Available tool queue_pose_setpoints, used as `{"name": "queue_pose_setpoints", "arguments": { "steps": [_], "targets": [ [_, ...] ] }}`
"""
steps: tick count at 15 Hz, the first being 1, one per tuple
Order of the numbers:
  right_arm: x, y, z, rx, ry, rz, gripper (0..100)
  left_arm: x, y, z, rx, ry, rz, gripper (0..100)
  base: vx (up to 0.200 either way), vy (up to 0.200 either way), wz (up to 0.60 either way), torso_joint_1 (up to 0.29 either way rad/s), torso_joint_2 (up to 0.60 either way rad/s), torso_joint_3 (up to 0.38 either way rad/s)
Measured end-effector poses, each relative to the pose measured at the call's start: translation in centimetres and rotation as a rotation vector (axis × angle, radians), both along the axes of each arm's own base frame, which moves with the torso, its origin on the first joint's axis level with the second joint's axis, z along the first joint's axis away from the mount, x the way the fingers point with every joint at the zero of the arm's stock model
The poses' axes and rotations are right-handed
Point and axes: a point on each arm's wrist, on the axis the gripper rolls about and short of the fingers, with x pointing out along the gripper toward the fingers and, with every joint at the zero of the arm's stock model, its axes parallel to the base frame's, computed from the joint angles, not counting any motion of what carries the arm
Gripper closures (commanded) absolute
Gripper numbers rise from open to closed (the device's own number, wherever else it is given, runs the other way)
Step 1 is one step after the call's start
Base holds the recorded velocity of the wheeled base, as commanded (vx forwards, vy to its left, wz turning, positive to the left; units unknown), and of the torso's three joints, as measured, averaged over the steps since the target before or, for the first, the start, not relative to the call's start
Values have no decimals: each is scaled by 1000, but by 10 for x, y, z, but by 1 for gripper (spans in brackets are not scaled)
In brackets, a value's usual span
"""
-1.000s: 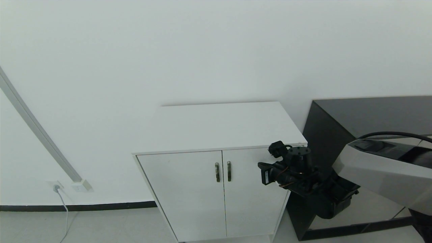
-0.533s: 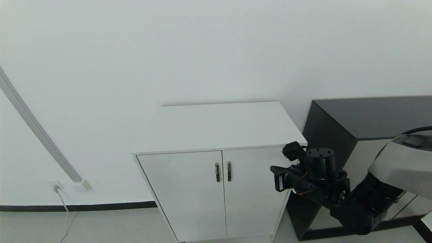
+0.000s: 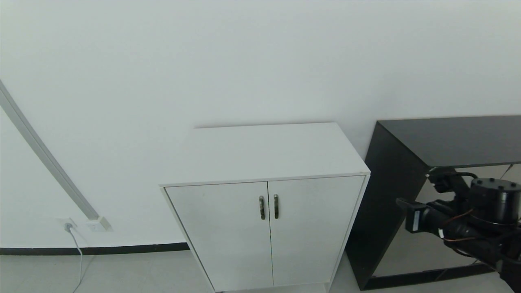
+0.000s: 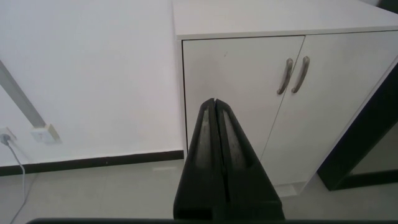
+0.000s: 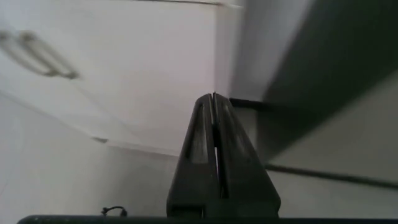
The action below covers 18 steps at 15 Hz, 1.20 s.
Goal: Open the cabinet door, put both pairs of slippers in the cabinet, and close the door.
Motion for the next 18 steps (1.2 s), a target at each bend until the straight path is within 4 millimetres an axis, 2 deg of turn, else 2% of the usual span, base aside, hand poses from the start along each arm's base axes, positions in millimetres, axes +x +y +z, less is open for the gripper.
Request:
{"name": "queue_pose_setpoints", "arguments": {
  "steps": [4,6,8,11,14,18],
  "targets": [
    [-39,-57,3,-34,5,-217,100,0,0,0,0,0,0,100,0,0,0,0,0,0],
    [-59,-69,3,-54,1,-273,100,0,0,0,0,0,0,100,0,0,0,0,0,0],
    [-77,-71,3,-64,-6,-285,100,0,0,0,0,0,0,100,0,0,0,0,0,0],
    [-97,-62,-3,-78,34,-233,100,0,0,0,0,0,1,100,0,0,0,0,0,0],
    [-106,-50,-1,-82,31,-149,100,0,0,0,0,0,1,100,0,0,0,0,0,0],
    [-118,-41,-8,-100,118,-63,100,0,0,0,-2,0,1,100,0,0,0,0,0,0]
  ]
}}
